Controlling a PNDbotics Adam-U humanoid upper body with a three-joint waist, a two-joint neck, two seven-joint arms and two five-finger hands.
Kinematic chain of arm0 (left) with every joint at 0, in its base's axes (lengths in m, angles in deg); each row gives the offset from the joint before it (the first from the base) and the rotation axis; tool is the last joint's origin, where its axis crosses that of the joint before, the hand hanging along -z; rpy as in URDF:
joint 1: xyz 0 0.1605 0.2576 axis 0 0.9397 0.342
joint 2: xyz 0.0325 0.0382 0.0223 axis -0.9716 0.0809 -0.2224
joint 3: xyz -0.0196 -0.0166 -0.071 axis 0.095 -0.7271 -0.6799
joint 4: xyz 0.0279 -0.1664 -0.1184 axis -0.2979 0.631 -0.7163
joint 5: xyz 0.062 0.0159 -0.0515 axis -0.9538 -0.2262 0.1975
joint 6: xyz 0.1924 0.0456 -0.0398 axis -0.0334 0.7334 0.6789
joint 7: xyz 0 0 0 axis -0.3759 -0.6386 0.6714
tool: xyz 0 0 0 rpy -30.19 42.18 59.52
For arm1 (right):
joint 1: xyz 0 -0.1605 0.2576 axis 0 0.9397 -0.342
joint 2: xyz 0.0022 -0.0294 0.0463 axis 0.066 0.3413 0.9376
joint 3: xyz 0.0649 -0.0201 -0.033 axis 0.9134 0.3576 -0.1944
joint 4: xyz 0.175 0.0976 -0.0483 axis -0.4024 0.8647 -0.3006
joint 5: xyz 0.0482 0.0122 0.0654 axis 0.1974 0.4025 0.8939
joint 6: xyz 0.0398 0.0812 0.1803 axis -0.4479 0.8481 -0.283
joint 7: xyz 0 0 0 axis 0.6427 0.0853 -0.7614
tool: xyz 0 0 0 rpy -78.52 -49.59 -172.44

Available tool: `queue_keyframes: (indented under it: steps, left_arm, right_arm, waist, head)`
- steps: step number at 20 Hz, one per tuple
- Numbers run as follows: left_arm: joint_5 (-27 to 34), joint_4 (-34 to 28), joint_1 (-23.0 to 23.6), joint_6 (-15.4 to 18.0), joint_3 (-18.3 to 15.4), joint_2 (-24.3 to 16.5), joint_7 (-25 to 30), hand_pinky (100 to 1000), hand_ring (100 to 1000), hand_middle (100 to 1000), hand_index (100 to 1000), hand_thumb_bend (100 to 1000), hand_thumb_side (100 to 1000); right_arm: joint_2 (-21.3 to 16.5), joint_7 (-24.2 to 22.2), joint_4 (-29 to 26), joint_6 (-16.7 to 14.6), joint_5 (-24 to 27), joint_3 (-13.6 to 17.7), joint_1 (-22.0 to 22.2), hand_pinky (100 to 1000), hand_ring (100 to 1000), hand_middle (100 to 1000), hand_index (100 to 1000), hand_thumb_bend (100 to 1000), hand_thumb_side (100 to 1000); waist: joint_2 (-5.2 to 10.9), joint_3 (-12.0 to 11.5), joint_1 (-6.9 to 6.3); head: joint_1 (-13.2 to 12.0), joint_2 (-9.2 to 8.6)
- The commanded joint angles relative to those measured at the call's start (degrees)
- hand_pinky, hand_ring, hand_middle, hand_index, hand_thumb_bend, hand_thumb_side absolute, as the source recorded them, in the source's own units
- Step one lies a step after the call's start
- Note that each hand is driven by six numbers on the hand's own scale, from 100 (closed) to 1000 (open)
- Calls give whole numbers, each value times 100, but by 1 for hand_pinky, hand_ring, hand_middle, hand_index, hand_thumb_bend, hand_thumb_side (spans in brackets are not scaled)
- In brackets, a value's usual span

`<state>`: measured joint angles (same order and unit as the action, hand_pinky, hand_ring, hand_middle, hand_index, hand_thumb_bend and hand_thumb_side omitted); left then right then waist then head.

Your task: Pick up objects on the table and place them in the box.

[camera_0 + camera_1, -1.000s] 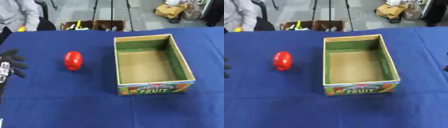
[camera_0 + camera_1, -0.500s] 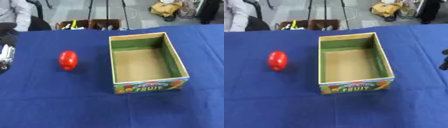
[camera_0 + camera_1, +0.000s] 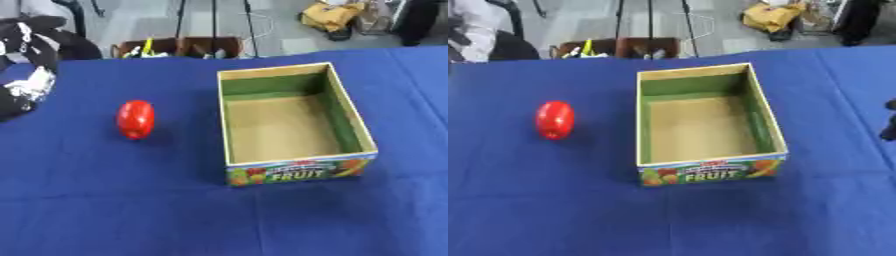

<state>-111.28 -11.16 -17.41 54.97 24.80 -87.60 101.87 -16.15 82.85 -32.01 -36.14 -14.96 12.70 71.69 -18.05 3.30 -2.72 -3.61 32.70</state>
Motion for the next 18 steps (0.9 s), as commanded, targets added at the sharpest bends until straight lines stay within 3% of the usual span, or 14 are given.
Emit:
queue_keyframes:
  steps: [1,6,11,18]
  left_arm:
    - [2,463,-324,270,76,-333,367,520,640,721,935,100,812]
    - [-346,1236,-823,612,285,-389,786,534,653,723,923,100,763]
    - [-762,1931,-1180,941,496,-362,1114,558,679,754,933,100,780]
    - [-1404,2590,-1478,1491,695,-297,1436,608,722,786,954,327,859]
  right_arm:
    - [-139,-32,-123,-16,-16,-21,-12,333,294,346,515,100,819]
    - [-142,-75,-123,-23,-23,-49,1,333,293,345,515,100,819]
    - [-145,-111,-123,-21,-29,-69,15,333,292,344,515,100,819]
    - [-147,-156,-123,-11,-42,-89,36,332,290,341,513,100,818]
  waist:
    - [100,20,-7]
    - [93,74,-28]
    - [97,112,-50]
    - [101,167,-84]
  head:
    - [-45,-4]
    - [-93,-55]
    - [-122,-87]
    - [-153,-125]
